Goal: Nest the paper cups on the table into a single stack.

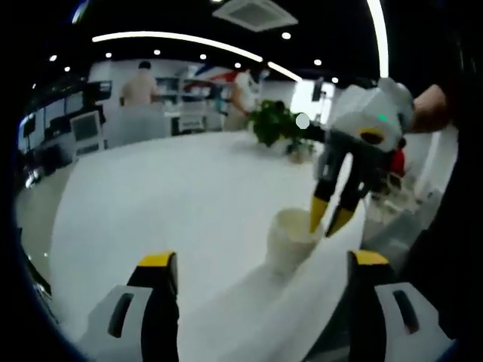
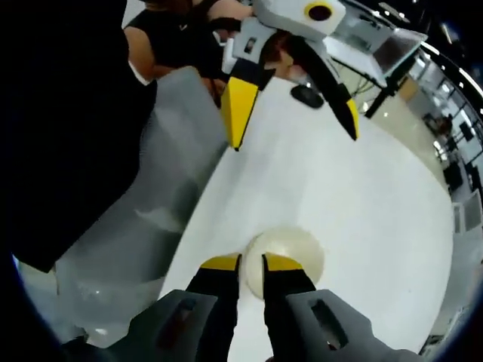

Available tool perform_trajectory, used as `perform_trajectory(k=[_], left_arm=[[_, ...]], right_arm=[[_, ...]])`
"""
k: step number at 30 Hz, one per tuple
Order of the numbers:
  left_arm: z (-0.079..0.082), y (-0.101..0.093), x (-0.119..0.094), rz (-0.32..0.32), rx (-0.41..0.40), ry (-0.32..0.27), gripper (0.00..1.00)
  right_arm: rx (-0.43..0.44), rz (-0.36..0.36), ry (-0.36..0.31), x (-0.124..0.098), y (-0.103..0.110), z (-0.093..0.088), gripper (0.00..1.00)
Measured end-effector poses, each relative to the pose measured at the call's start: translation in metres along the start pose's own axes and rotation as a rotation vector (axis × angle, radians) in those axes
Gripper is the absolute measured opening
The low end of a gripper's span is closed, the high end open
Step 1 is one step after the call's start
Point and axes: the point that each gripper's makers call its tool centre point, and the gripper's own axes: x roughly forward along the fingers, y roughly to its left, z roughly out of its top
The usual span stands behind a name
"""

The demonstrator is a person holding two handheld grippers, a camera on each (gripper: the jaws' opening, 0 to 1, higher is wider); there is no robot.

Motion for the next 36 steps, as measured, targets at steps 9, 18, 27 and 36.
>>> perform_trajectory(k=[9, 18, 27, 36], left_arm=[[-0.001, -0.003, 0.001, -0.005, 0.0, 0.006, 0.92], [-0.001, -0.002, 0.002, -0.007, 0.006, 0.012, 0.91], [-0.002, -0.003, 0.003, -0.011, 0.004, 0.015, 0.91], [-0.004, -0.005, 0.002, -0.016, -0.001, 0.017, 0.9]], right_arm=[[0.024, -0.001, -0.017, 0.005, 0.001, -0.004, 0.11], [0.031, -0.046, -0.052, 0.004, -0.004, -0.003, 0.18], [0.089, -0.076, -0.06, -0.002, -0.006, -0.009, 0.22], [0.193, -0.162, -0.141, -0.011, -0.014, -0.003, 0.42]])
